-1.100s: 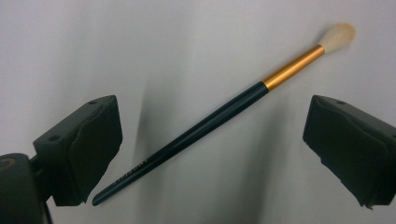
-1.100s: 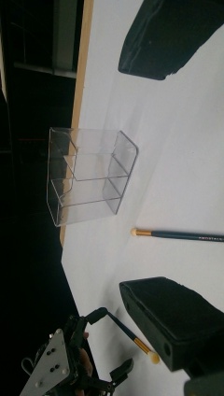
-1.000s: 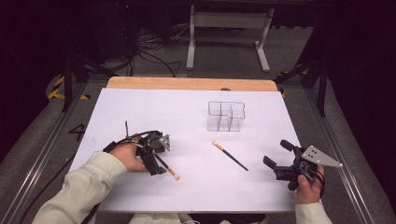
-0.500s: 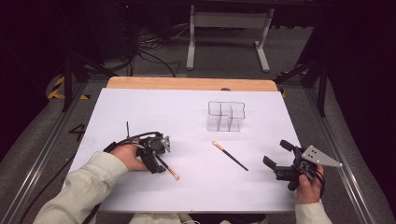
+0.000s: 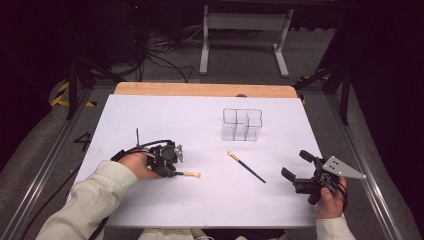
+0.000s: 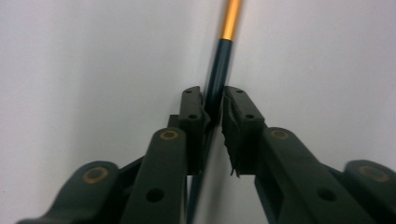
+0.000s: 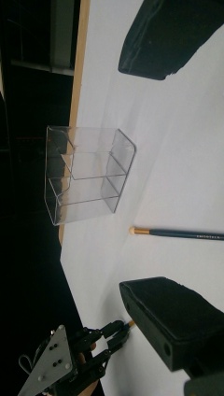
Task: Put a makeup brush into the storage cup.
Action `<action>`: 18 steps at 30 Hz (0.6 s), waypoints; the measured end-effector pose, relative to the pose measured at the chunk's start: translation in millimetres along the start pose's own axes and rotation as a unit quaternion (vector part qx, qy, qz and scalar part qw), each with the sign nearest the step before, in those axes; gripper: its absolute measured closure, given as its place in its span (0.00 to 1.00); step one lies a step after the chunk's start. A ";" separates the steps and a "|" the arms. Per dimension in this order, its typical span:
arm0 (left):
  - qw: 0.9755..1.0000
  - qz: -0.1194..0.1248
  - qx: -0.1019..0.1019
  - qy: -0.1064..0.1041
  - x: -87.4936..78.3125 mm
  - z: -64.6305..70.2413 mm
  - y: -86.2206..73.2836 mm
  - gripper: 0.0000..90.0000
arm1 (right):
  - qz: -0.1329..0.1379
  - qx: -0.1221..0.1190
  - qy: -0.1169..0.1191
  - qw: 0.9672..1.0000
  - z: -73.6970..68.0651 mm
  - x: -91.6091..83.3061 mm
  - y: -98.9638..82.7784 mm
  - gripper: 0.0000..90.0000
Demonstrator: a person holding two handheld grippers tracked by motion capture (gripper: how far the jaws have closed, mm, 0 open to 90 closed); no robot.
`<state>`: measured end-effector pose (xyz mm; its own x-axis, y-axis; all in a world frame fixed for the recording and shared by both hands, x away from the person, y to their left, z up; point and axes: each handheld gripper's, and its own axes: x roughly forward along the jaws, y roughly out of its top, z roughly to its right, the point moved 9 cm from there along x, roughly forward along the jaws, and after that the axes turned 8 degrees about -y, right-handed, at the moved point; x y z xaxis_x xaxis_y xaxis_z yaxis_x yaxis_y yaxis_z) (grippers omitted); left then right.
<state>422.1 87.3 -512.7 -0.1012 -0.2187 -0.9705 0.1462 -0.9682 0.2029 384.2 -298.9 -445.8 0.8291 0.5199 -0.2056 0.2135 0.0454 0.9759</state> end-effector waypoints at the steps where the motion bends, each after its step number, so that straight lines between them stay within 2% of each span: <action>1: 1.000 -0.002 -0.001 0.000 -0.1 0.0 0.1 0.91 | 0.000 0.000 0.000 1.000 -0.1 0.0 0.0 0.00; 6: 1.000 -0.006 -0.013 -0.005 0.2 0.6 1.1 0.91 | 0.001 0.000 0.000 1.000 0.3 0.3 -0.1 0.00; 9: 1.000 -0.017 -0.008 -0.003 -0.2 -0.1 2.0 0.92 | 0.000 0.000 0.001 1.000 -0.4 0.1 0.0 0.00; 12: 1.000 -0.019 -0.014 -0.004 -0.2 0.7 2.3 0.92 | 0.001 0.001 0.000 1.000 0.0 0.1 0.1 0.00; 18: 0.999 -0.033 -0.022 -0.016 -0.6 2.0 2.4 0.92 | 0.000 0.000 0.001 1.000 -0.2 0.2 -0.1 0.00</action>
<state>420.6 84.8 -511.4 -0.1434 -0.1585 -0.9769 0.1803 -0.9748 0.1317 384.3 -298.7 -445.9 0.8285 0.5212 -0.2047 0.2133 0.0442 0.9760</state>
